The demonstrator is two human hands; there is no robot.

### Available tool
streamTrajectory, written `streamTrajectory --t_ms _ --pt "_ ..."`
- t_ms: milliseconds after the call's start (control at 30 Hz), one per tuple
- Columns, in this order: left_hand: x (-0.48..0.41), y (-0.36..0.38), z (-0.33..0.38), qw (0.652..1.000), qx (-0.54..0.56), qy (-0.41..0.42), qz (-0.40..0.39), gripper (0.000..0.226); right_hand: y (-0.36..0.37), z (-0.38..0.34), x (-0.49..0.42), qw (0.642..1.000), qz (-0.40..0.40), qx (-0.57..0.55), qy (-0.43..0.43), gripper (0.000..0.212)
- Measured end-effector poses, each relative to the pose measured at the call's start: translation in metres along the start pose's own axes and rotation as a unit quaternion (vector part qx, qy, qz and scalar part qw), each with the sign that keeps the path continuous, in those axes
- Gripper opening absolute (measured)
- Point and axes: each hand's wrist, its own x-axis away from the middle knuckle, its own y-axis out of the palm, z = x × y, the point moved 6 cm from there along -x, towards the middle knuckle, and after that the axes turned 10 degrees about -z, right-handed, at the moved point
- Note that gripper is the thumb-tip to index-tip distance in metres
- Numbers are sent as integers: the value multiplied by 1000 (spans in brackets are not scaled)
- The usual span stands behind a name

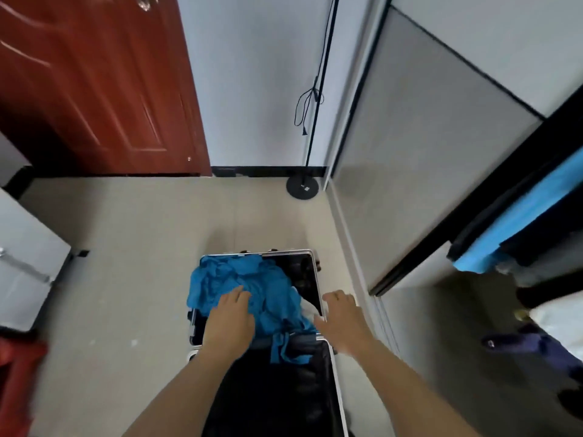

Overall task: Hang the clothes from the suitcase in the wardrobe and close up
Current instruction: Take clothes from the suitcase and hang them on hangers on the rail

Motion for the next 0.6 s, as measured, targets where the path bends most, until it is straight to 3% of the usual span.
streamTrajectory --t_ms 167,300,500,600 --pt "-68 157 -54 997 60 -29 -45 46 159 40 -97 996 -69 -55 -10 45" --pt "-130 293 -97 993 90 -38 -66 46 278 94 -179 994 -108 -22 -3 50" --pt "-238 420 -131 989 144 -32 -10 50 366 146 -315 999 -3 -54 -4 54" --pt "-282 454 -139 989 144 -9 20 58 387 153 -373 990 61 -123 -12 82"
